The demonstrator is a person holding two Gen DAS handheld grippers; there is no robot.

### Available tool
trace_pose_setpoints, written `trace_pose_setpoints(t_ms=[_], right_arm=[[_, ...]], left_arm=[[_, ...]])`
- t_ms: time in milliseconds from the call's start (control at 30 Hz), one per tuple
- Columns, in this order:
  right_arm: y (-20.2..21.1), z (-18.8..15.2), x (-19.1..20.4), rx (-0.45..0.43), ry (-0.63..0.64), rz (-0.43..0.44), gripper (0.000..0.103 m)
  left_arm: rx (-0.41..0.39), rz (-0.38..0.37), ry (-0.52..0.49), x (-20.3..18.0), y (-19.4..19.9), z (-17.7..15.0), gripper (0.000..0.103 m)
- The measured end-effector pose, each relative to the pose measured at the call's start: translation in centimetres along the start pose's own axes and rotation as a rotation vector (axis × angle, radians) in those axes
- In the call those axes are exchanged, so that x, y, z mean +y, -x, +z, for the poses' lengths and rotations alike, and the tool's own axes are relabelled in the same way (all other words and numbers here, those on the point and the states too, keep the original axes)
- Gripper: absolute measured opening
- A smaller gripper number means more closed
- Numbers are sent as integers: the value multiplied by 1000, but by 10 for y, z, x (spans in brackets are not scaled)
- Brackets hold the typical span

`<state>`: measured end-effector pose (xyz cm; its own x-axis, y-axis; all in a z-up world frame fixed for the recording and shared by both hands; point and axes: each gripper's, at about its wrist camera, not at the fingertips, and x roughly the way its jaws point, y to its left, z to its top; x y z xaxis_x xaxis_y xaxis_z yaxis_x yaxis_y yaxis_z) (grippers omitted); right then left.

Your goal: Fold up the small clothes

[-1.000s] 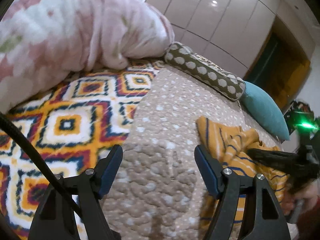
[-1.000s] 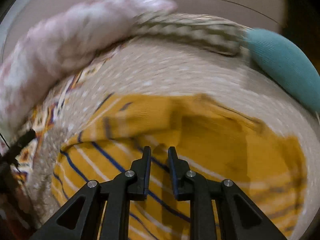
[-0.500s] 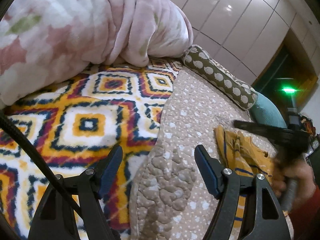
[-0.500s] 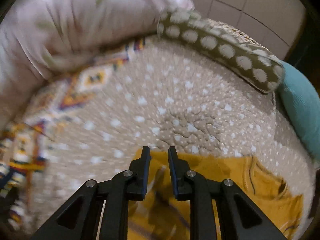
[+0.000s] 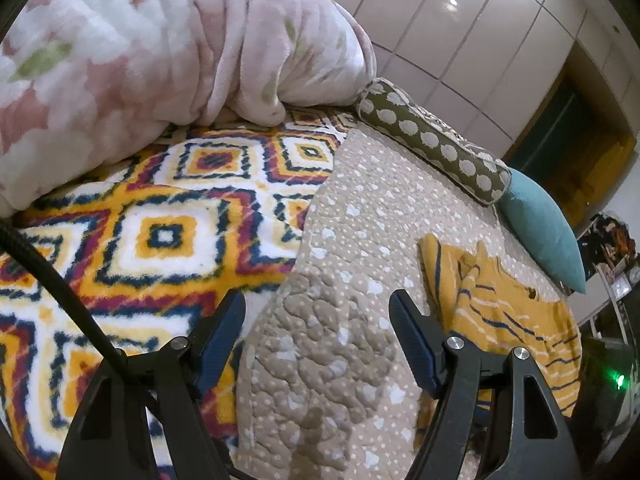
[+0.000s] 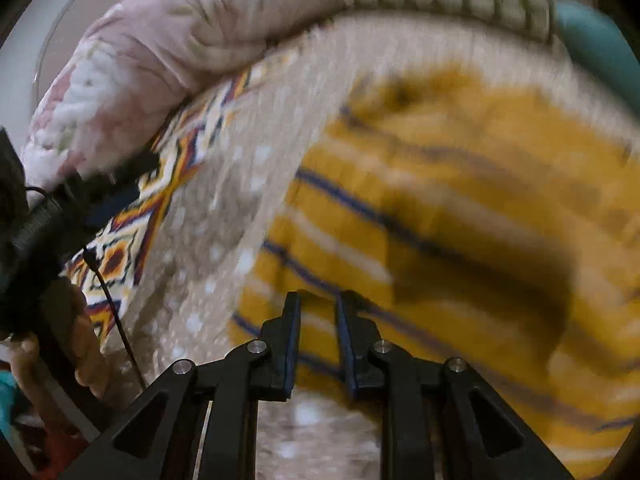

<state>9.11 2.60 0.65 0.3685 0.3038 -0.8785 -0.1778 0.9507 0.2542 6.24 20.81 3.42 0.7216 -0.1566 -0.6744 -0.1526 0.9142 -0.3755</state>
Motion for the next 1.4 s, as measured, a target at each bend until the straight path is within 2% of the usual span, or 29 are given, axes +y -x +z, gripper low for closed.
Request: trace_pose_setpoints(t_ms=[67, 133, 200, 267, 433, 533, 667, 733, 867, 1033, 1100, 1233, 1400], right_arm=[[5, -3, 8, -21, 32, -10, 22], [21, -5, 9, -39, 31, 48, 22], [40, -7, 5, -80, 29, 59, 22], [60, -13, -6, -131, 11, 22, 22], [99, -40, -65, -227, -115, -102, 22], [105, -61, -102, -231, -177, -238, 22], [122, -95, -156, -258, -296, -327, 20], [134, -111, -177, -305, -346, -313, 19], [142, -129, -200, -374, -391, -245, 18], [140, -141, -200, -437, -386, -224, 18], [137, -143, -205, -448, -405, -183, 18], [138, -151, -215, -477, -449, -93, 18], [137, -153, -218, -488, -464, -60, 18]], left_arm=[[-2, -2, -14, -5, 2, -1, 73], [-4, -9, -27, -11, 4, -2, 73], [-2, -22, -36, -17, 4, -3, 73], [6, -46, -48, -26, 4, -5, 73], [19, -87, -119, -62, 3, -18, 73], [42, -106, -186, -92, -2, -35, 76], [112, -131, -236, -120, -19, -61, 78], [132, -126, -265, -131, -28, -73, 78], [150, -53, -340, -147, -45, -91, 78], [173, -120, -236, -127, -50, -89, 79], [171, -137, -239, -127, -50, -90, 83], [175, -131, -262, -131, -52, -91, 86], [182, -111, -288, -136, -53, -92, 88]])
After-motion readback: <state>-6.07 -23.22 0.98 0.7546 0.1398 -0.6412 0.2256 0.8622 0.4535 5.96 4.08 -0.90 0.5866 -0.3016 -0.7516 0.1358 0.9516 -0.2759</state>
